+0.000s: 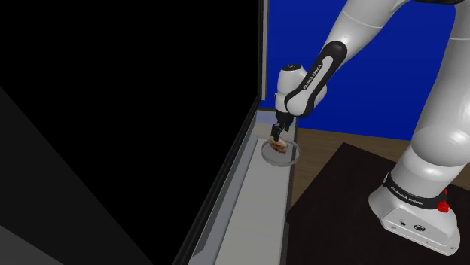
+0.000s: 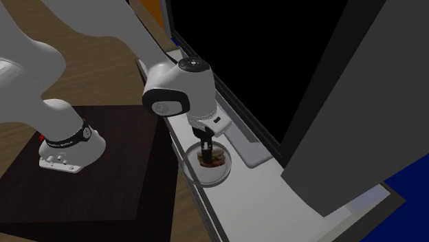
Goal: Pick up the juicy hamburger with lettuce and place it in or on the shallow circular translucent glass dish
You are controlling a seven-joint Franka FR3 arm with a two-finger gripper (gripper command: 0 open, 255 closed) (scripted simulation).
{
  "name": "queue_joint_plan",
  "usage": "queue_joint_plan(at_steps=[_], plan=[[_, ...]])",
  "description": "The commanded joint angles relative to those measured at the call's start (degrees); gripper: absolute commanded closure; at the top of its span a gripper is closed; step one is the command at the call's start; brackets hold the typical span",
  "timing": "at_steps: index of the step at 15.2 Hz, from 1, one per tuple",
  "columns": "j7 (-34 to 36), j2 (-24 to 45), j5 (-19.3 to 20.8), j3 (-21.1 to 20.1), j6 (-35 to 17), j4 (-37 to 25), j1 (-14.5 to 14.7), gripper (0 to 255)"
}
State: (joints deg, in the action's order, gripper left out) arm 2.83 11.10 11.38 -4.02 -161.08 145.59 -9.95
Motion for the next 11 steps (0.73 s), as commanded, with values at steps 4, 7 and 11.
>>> queue_joint_plan(at_steps=[4,7,11], plan=[[-2.47,-7.51,-3.56,-1.61,6.47,0.96,-0.47,0],[-2.47,-7.51,-3.56,-1.59,6.47,0.96,-0.45,0],[-2.47,-7.5,-3.55,-1.59,6.46,0.95,-0.45,0]])
